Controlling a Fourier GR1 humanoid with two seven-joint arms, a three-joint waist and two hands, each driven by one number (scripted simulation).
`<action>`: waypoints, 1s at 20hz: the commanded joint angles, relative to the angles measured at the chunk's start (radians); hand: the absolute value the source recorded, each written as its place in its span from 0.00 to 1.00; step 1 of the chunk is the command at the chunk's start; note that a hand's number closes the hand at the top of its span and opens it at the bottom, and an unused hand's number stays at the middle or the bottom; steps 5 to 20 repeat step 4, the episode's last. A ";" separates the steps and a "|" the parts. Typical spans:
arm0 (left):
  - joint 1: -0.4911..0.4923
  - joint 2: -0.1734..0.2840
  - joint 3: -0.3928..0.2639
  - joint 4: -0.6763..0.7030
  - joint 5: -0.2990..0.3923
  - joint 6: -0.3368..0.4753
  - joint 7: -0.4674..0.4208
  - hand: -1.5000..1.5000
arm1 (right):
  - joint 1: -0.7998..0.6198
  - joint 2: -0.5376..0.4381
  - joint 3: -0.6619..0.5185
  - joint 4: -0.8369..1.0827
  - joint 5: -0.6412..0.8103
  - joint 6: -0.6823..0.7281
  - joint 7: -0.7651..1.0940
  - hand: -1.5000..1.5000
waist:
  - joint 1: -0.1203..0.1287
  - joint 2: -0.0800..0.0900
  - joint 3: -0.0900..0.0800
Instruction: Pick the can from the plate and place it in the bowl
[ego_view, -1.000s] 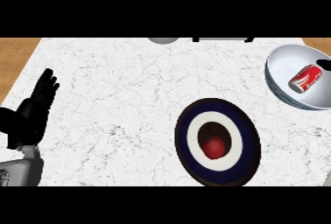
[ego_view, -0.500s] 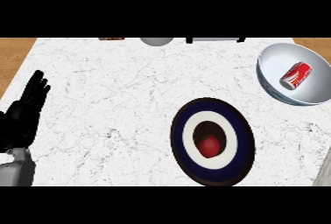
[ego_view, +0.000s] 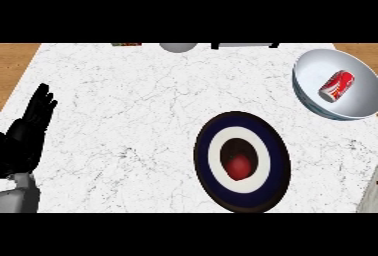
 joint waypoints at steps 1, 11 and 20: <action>0.010 0.007 0.004 -0.011 0.021 -0.028 0.010 0.50 | 0.150 0.054 -0.016 -0.278 -0.108 0.117 0.079 0.00 | 0.011 0.004 0.000; 0.051 -0.010 -0.012 -0.059 0.011 -0.026 0.010 0.50 | 0.242 0.199 -0.004 -0.410 -0.155 0.109 0.009 0.00 | 0.023 0.005 0.001; 0.051 -0.010 -0.012 -0.059 0.011 -0.026 0.010 0.50 | 0.242 0.199 -0.004 -0.410 -0.155 0.109 0.009 0.00 | 0.023 0.005 0.001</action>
